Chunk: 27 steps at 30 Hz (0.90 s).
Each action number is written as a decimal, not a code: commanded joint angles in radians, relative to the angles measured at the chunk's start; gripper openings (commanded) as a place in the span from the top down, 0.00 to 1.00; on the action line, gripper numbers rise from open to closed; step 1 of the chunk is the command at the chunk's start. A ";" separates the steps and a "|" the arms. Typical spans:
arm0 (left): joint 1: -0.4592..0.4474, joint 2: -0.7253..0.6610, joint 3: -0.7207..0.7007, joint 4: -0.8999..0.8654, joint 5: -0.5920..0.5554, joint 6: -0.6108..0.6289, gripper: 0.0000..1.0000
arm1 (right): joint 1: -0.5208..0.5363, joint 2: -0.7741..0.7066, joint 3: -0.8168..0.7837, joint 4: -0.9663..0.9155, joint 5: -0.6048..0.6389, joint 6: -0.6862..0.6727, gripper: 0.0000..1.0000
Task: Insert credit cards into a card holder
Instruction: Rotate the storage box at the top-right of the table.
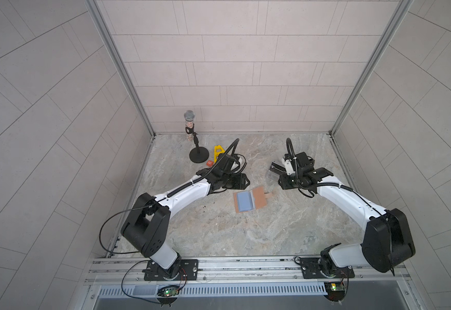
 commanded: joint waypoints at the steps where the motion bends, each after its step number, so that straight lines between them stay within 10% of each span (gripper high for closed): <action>1: -0.009 0.063 0.064 0.007 -0.024 -0.054 0.44 | -0.064 0.037 0.062 0.018 -0.057 -0.080 0.48; 11: -0.023 0.265 0.254 0.019 -0.007 -0.097 0.41 | -0.159 0.311 0.290 -0.036 -0.178 -0.300 0.11; 27: -0.018 0.288 0.268 -0.013 0.016 -0.070 0.41 | -0.175 0.663 0.730 -0.400 -0.218 -0.601 0.06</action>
